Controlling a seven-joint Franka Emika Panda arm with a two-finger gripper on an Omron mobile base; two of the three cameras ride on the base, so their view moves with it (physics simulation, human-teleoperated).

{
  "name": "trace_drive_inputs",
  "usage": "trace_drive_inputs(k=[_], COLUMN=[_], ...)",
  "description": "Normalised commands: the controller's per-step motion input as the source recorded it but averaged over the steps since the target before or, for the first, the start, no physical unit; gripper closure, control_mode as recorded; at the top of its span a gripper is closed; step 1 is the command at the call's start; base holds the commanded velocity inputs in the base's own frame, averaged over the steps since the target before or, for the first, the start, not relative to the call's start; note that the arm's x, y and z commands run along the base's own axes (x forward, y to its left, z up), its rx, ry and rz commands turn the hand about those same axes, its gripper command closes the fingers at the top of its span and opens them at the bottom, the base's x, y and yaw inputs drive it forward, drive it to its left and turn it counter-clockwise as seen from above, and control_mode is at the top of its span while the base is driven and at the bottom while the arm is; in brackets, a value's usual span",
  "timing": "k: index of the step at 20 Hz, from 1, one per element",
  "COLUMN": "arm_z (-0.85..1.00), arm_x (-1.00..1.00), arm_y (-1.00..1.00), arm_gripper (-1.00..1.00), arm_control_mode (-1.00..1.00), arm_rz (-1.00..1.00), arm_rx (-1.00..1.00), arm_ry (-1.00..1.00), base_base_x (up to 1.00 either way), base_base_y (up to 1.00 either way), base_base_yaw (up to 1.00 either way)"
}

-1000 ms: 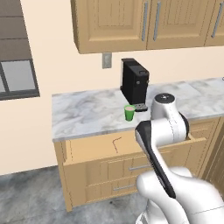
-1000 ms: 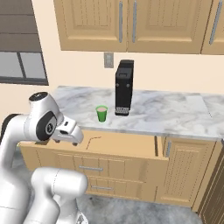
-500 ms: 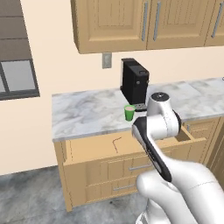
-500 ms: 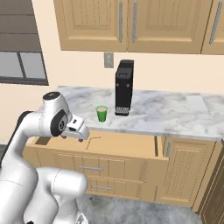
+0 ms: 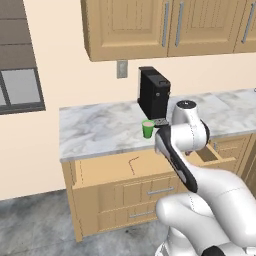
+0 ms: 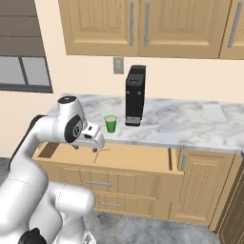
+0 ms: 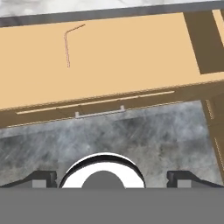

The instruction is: Pick up the straw from the right drawer and put it inside the smoothie cup.

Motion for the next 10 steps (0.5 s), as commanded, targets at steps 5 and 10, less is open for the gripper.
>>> trace_drive_inputs(k=[5, 10], arm_z=[-0.25, -0.22], arm_x=[0.00, 0.00], arm_y=[-0.07, 0.00], arm_gripper=[-1.00, -1.00], arm_control_mode=[-1.00, -1.00], arm_rz=[0.05, 0.05], arm_rx=[0.00, 0.00], arm_ry=[0.03, 0.08], base_base_x=[0.00, 0.00], base_base_y=[0.00, 0.00], base_base_yaw=[0.00, 0.00])
